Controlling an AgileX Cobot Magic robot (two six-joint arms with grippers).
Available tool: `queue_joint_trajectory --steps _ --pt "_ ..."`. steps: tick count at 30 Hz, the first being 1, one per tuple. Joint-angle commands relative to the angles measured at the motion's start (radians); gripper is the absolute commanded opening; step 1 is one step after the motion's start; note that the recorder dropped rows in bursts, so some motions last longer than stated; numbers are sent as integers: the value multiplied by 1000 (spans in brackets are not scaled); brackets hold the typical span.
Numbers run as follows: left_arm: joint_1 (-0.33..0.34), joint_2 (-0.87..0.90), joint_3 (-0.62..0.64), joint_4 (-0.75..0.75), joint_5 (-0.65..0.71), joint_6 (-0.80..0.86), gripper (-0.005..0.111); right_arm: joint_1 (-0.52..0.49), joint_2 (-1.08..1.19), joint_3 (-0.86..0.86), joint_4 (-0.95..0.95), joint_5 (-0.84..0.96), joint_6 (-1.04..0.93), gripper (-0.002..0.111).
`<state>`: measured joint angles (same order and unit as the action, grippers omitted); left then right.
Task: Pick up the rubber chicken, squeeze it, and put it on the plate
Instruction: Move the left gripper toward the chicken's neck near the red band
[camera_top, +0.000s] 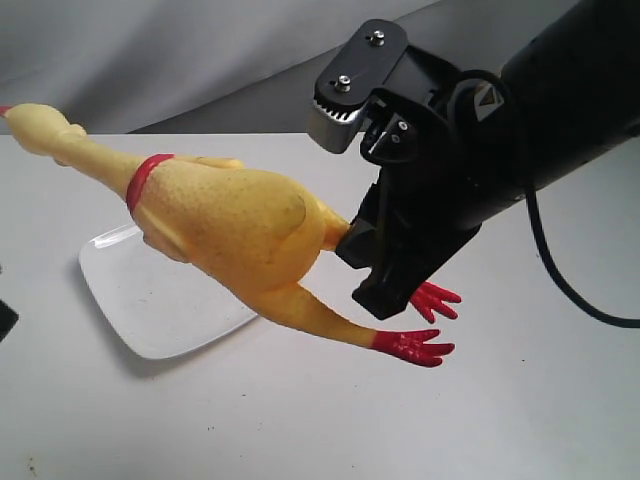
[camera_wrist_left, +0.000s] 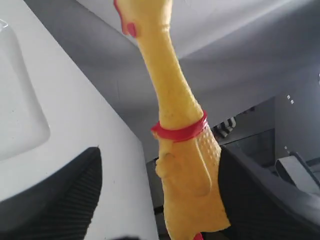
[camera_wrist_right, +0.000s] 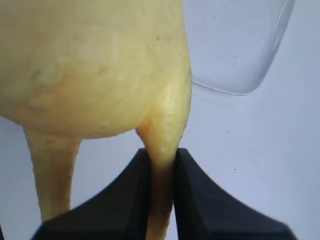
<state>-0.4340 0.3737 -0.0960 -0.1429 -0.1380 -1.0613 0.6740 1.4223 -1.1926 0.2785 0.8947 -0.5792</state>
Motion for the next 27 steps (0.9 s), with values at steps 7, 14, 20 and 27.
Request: queue_joint_trajectory --steps 7,14,20,27 --pt "-117 535 -263 367 -180 -205 64 3 -6 -8 23 -25 5 0" --pt "-113 670 -335 797 -278 -290 64 3 -6 -8 -20 -27 20 0" --pt "-113 593 -383 1138 -33 -212 59 3 -6 -8 -145 -45 137 0" --pt "-113 570 -410 1468 257 -177 51 3 -6 -8 -145 -45 139 0"
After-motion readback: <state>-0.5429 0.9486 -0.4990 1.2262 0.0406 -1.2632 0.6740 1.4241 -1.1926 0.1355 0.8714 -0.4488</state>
